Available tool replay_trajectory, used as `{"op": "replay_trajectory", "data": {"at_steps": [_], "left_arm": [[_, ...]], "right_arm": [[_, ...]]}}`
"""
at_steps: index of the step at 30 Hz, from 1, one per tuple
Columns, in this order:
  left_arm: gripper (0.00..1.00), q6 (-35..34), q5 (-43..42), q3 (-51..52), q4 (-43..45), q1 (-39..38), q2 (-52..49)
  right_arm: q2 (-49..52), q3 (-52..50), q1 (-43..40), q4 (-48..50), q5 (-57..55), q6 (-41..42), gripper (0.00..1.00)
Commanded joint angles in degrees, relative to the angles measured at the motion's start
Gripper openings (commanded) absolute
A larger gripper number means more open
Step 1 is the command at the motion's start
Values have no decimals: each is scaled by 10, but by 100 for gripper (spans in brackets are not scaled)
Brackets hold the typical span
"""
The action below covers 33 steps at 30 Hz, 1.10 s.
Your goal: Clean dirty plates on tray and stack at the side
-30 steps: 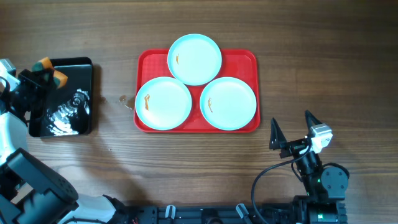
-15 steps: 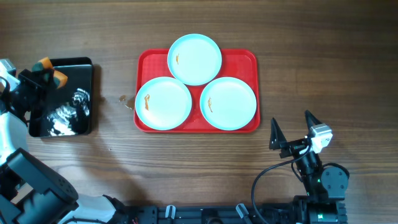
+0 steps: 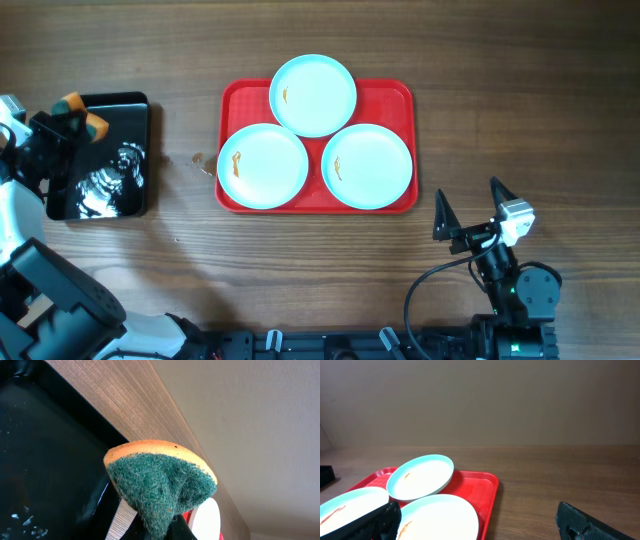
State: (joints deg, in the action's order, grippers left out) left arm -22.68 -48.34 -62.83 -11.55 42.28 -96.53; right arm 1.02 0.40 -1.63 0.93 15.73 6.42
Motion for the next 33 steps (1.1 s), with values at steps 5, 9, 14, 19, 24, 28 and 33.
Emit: {"op": "replay_trajectory", "data": {"at_steps": [5, 9, 14, 19, 24, 28, 33], "left_arm": [[4, -1, -9, 2, 2, 3, -3], [4, -1, -4, 2, 2, 3, -3], [4, -1, -4, 2, 2, 3, -3], [4, -1, -4, 2, 2, 3, -3], [4, -1, 1, 2, 2, 3, -3], [4, 0, 4, 2, 6, 3, -3], [4, 0, 7, 2, 6, 3, -3]], "right_arm": [[2, -1, -2, 3, -8, 7, 100], [2, -1, -2, 3, -7, 7, 100], [2, -1, -2, 3, -7, 6, 100], [2, -1, -2, 3, -8, 7, 100], [2, -1, -2, 3, -7, 7, 100], [2, -1, -2, 3, -8, 7, 100], [2, -1, -2, 3, -8, 7, 100]]}}
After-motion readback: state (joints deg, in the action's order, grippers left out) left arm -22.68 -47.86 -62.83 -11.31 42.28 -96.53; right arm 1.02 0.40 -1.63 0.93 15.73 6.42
